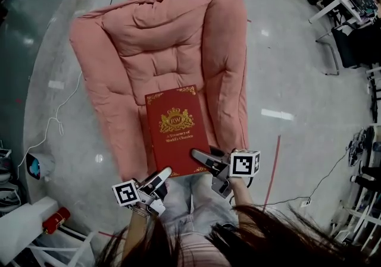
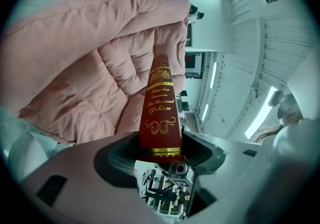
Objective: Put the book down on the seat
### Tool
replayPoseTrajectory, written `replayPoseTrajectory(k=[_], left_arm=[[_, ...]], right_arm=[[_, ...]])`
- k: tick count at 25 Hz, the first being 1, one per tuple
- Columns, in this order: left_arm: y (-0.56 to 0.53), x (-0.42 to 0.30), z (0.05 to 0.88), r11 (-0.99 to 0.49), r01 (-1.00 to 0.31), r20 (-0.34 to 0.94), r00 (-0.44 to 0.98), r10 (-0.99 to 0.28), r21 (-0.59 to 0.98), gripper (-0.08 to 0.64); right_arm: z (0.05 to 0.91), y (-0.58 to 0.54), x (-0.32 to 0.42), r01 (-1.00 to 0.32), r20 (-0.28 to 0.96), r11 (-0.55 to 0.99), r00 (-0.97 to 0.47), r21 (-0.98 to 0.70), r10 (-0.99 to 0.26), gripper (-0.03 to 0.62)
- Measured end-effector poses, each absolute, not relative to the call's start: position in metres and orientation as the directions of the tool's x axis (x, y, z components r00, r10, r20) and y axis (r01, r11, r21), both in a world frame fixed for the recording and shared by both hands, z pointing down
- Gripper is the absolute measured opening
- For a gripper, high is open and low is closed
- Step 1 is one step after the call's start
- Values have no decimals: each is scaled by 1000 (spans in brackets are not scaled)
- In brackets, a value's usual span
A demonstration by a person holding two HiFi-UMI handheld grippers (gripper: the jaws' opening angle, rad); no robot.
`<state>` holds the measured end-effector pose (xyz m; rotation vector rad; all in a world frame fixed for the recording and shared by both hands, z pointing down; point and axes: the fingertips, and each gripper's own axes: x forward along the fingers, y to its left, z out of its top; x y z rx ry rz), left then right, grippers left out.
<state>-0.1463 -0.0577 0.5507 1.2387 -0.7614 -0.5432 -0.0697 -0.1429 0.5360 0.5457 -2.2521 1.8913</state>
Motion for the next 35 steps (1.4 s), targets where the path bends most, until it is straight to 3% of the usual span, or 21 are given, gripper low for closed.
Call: replayPoseTrajectory(k=[35], left_arm=[[-60, -111, 626, 310, -42, 289, 491, -822, 950, 261]], right_arm=[[626, -150, -39, -367, 365, 102, -930, -925, -32, 288]])
